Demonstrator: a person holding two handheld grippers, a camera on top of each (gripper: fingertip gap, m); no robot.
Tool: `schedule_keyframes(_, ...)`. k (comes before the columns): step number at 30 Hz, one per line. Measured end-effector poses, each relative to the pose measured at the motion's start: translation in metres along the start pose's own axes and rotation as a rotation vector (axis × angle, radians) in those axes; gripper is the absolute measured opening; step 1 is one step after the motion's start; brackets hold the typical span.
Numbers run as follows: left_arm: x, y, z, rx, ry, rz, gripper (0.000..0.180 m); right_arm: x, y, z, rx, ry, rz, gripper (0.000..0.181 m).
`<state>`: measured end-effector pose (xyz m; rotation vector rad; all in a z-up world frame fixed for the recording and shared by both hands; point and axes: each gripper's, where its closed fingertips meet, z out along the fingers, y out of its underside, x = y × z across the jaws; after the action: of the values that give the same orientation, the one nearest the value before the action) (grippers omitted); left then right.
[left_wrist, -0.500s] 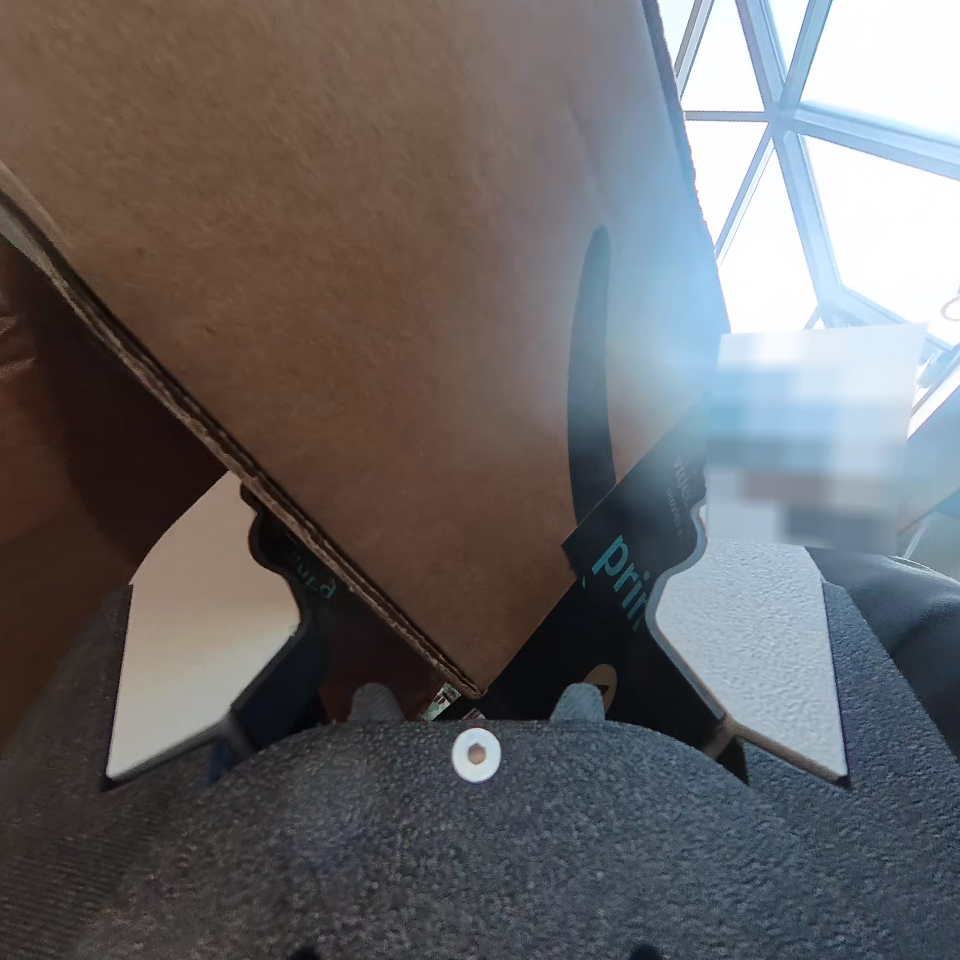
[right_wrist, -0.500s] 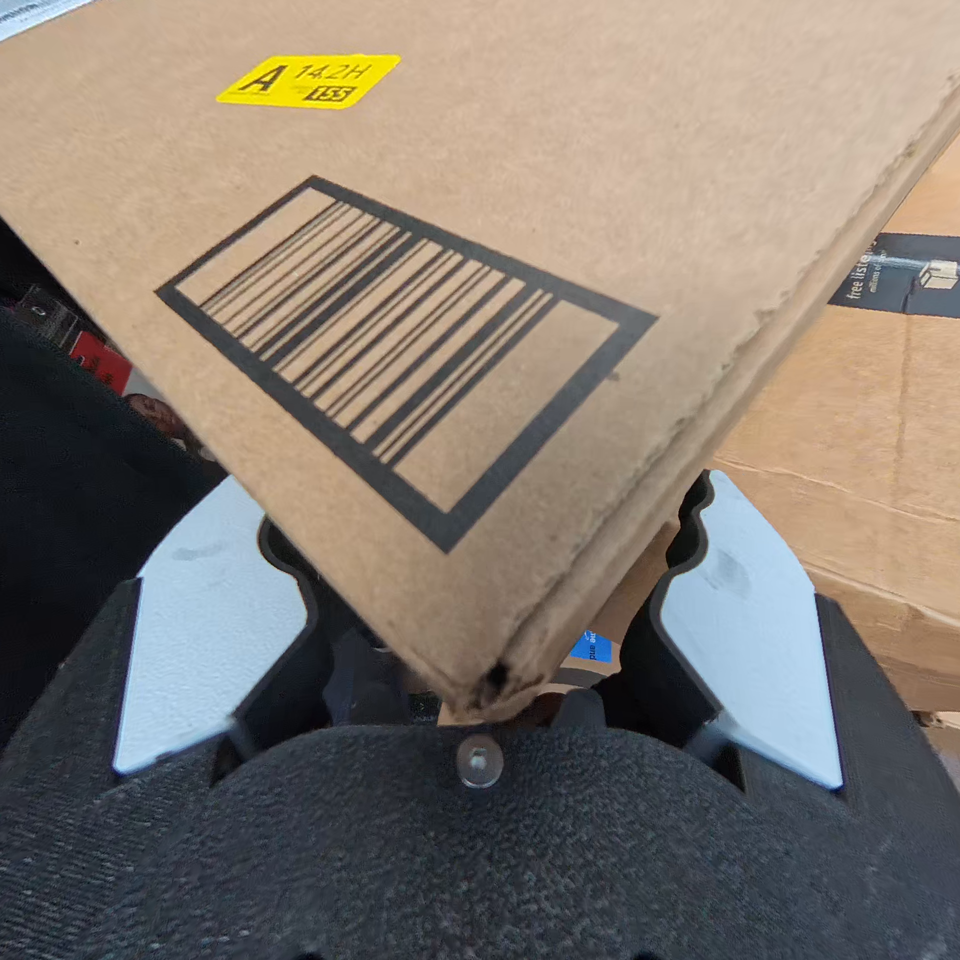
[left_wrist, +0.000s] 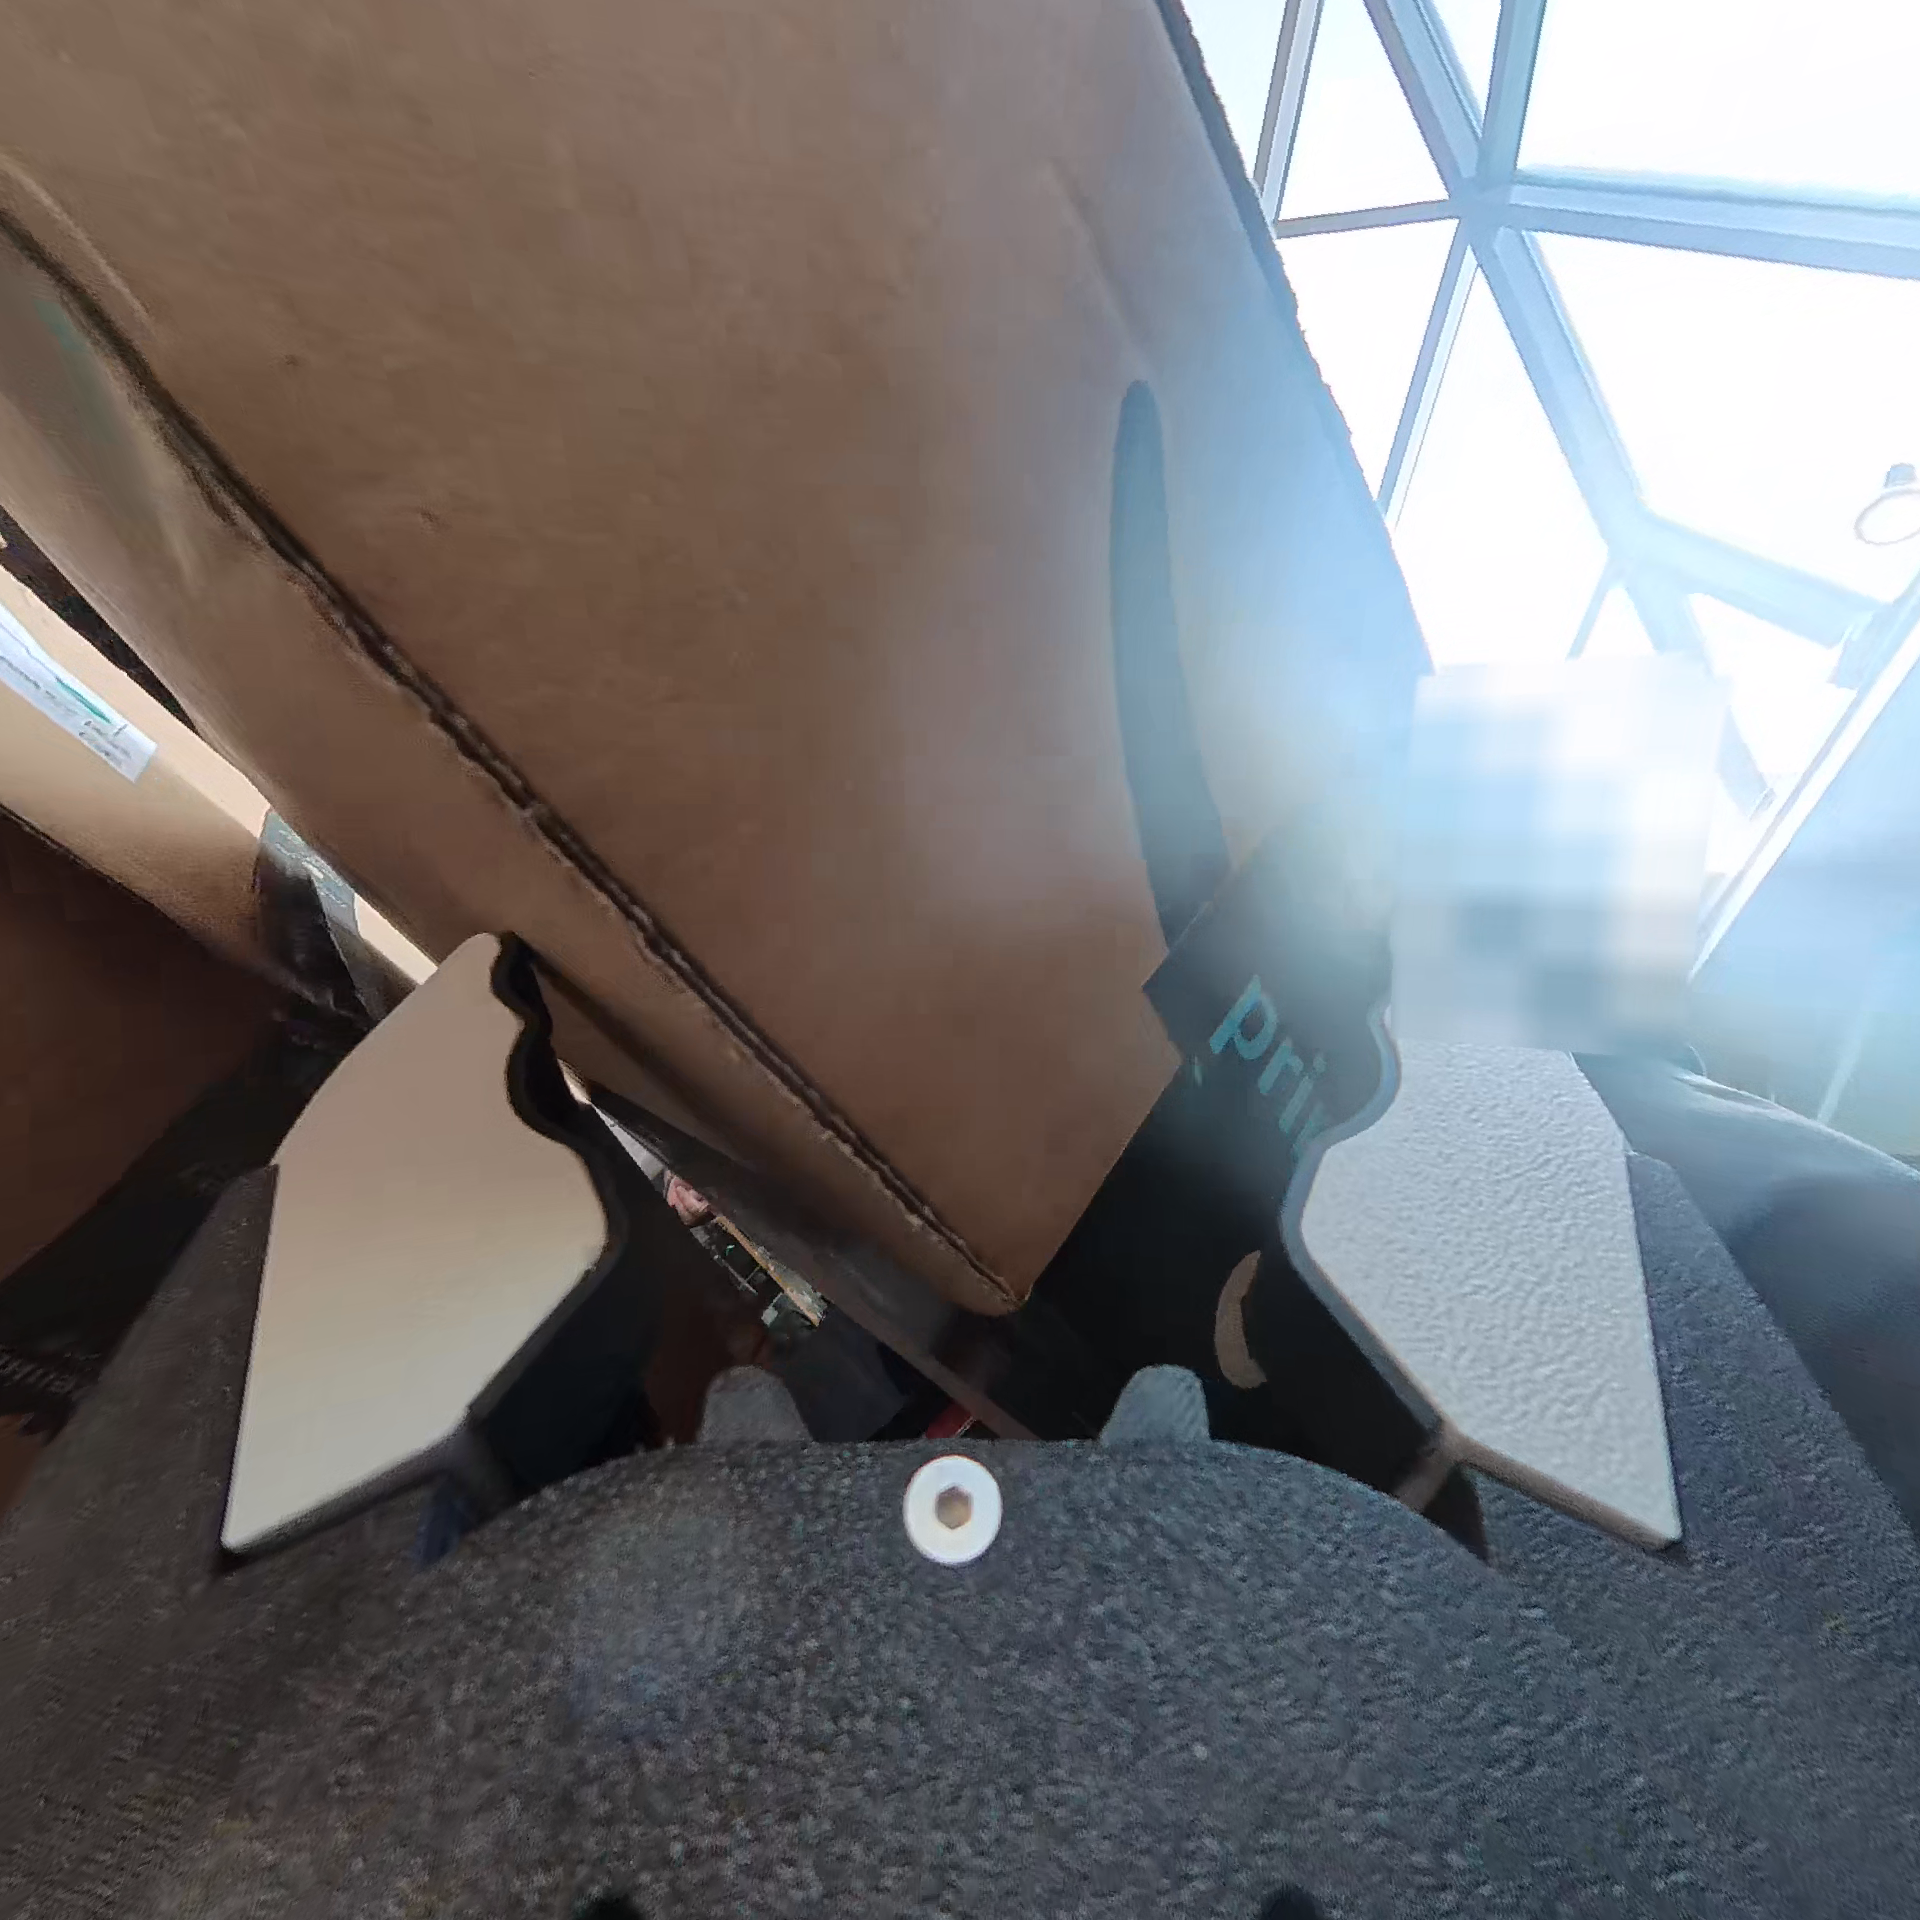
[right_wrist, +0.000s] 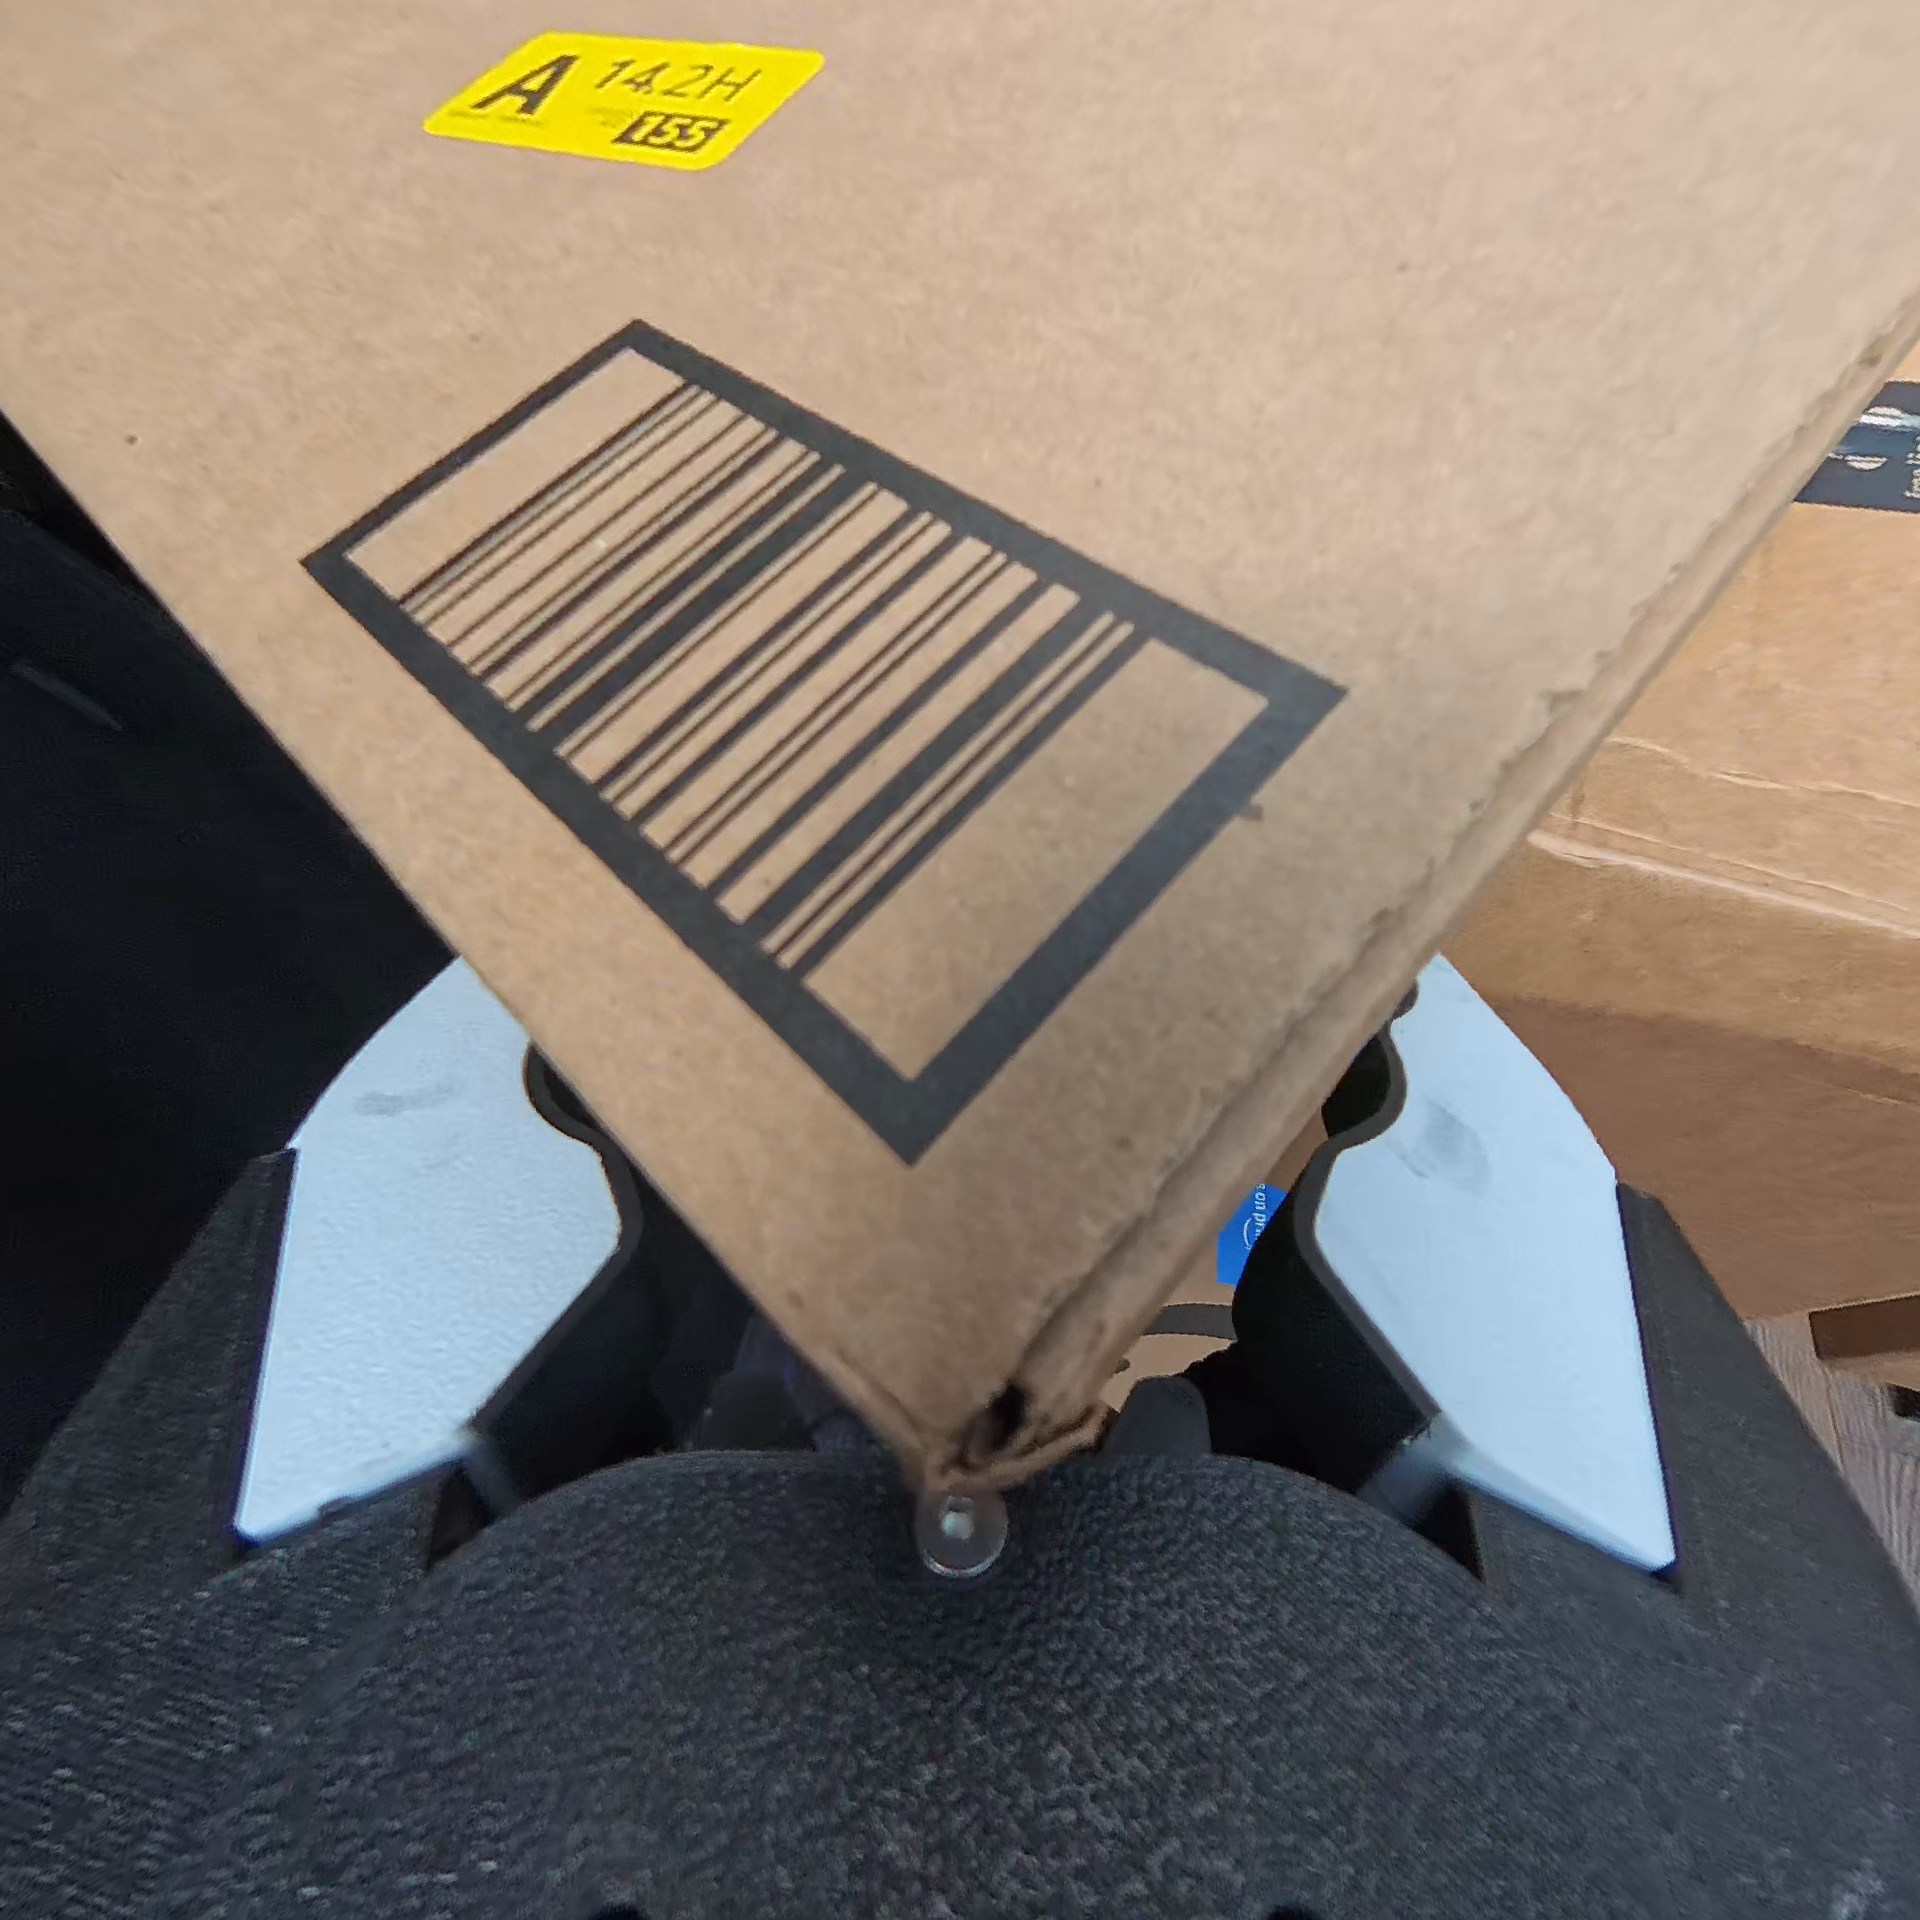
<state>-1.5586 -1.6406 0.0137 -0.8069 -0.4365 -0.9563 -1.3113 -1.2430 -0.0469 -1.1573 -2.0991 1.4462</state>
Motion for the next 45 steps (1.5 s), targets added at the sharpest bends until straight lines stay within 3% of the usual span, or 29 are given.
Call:
schedule_keyframes(7, 0.039, 0.019, 0.004, -0.049, 0.023, 0.052, 0.143, -0.033, 0.012, -0.015, 0.033, 0.004, -0.019, 0.139)
schedule_keyframes(19, 0.057, 0.016, -0.048, -0.089, 0.087, -0.075, 0.142, -0.137, 0.029, 0.001, 0.053, 0.163, 0.030, 0.141)
schedule_keyframes(29, 0.116, -0.008, -0.066, -0.223, 0.188, -0.100, 0.142, -0.251, 0.028, 0.024, 0.141, 0.316, 0.038, 0.140)
schedule_keyframes(37, 0.137, 0.034, 0.014, -0.382, 0.395, -0.179, 0.142, -0.332, 0.034, -0.050, 0.197, 0.576, 0.016, 0.141)
schedule_keyframes(45, 0.174, 0.191, 0.123, -0.592, 0.659, -0.405, 0.141, -0.498, 0.092, -0.172, 0.211, 0.975, 0.077, 0.142)
